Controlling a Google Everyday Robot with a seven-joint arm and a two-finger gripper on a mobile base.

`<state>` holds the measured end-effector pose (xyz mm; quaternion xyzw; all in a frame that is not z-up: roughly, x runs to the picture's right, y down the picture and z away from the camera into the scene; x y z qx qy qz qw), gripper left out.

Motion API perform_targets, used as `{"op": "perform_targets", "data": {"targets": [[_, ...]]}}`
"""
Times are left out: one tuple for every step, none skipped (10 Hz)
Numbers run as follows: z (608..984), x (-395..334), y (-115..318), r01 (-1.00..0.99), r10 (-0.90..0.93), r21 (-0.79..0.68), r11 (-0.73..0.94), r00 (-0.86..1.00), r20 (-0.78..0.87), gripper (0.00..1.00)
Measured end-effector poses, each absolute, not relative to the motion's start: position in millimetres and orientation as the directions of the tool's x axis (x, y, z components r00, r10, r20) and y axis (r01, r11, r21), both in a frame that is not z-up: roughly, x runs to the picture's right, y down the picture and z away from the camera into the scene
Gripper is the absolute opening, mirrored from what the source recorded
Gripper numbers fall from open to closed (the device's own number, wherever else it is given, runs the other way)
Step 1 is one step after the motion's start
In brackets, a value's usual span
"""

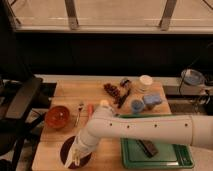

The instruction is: Place banana in purple bowl

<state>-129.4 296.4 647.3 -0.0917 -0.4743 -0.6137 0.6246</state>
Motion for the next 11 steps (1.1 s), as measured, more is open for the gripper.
{"op": "perform_targets", "data": {"targets": [[649.1, -128.4, 296.0, 0.856, -0.680, 0.459, 0.237, -0.191, 0.708, 0.67], [650.7, -127.5, 294.8, 0.859, -0.680, 0.451, 0.244, -0.180, 0.710, 0.75], [652.5, -125.8, 293.6, 0.861, -0.680, 0.441, 0.253, -0.166, 0.714, 0.80], [653.4, -124.8, 292.5, 0.863, -0.680, 0.435, 0.258, -0.158, 0.716, 0.80], [654.7, -124.0, 291.6, 0.864, -0.679, 0.429, 0.263, -0.150, 0.718, 0.80], [655.1, -123.7, 289.9, 0.866, -0.681, 0.424, 0.265, -0.144, 0.718, 0.80], [655.4, -122.3, 286.0, 0.871, -0.684, 0.413, 0.267, -0.131, 0.718, 0.80], [655.4, -119.0, 278.7, 0.876, -0.688, 0.397, 0.273, -0.110, 0.717, 0.80], [655.7, -112.4, 260.2, 0.882, -0.697, 0.364, 0.299, -0.059, 0.714, 0.80], [657.6, -103.6, 238.6, 0.881, -0.704, 0.329, 0.341, 0.008, 0.710, 0.80], [659.9, -95.7, 226.3, 0.876, -0.703, 0.303, 0.376, 0.056, 0.709, 0.80]]}}
